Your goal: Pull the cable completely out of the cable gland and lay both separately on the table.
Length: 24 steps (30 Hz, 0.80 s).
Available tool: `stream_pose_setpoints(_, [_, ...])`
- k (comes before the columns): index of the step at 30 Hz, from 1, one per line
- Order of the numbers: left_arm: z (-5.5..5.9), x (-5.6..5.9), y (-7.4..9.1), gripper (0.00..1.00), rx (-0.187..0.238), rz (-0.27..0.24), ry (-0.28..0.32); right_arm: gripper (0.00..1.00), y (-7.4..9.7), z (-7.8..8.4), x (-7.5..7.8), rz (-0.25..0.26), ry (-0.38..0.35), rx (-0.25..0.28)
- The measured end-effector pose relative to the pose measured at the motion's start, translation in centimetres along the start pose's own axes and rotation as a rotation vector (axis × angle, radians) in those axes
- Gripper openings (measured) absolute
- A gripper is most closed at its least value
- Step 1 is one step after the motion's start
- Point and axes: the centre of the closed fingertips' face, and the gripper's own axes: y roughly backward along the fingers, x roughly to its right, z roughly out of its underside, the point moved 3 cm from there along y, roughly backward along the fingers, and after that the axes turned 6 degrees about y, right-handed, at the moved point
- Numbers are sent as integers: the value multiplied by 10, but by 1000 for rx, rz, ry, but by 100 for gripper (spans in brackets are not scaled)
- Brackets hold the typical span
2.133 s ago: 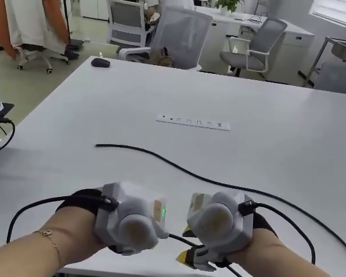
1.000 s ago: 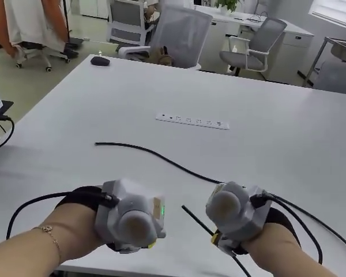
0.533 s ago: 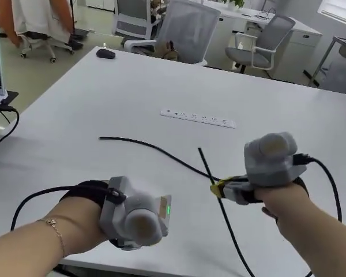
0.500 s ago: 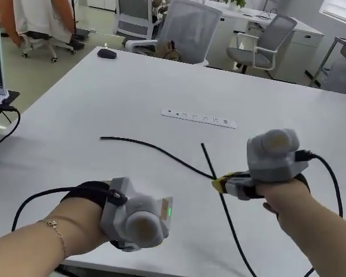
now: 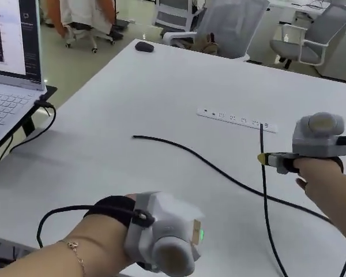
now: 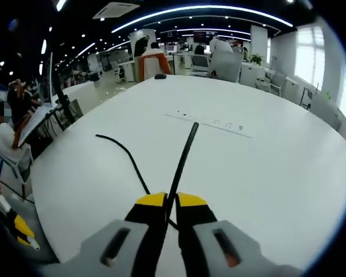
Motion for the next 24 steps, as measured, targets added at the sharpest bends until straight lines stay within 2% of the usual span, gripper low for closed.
stream_pose_setpoints(2, [1,-3,1,18,0,-5,12,5,-10,11,10,6,-13,-39])
stream_pose_setpoints(5, [3,-7,2,18,12,-11,59,6,-15,24,14,-7,-55,-80])
stream_pose_setpoints(6, [3,-10,3,18,16,-13,79,7,-18,30,20,-5,-47,-114])
stream_pose_setpoints(8, [8,-16,5,18,11,-27,145,10,-21,32,24,-10,-28,-119])
stream_pose_setpoints(11, [8,-25,7,18,25,-24,159,18,-13,35,20,-30,-12,-111])
stream_pose_setpoints(13, [6,-30,9,18,32,-18,159,23,-7,43,20,-56,57,-151])
stream_pose_setpoints(15, [5,-37,9,18,34,-9,157,23,0,43,17,-67,104,-127])
stream_pose_setpoints(17, [6,-41,5,18,31,29,149,23,15,49,8,-87,130,-122])
stream_pose_setpoints(20, [9,-48,-7,18,11,60,102,23,44,56,-8,-105,160,-92])
stream_pose_setpoints(21, [10,-49,-14,18,13,81,105,23,52,57,-12,-106,160,-80])
stream_pose_setpoints(22, [8,-45,-19,18,33,118,104,22,65,59,-16,-104,160,-65])
stream_pose_setpoints(23, [3,-43,-26,18,82,167,124,22,73,59,-18,-99,166,-51])
stream_pose_setpoints(24, [3,-41,-30,18,91,189,208,22,81,59,-20,-92,172,-34])
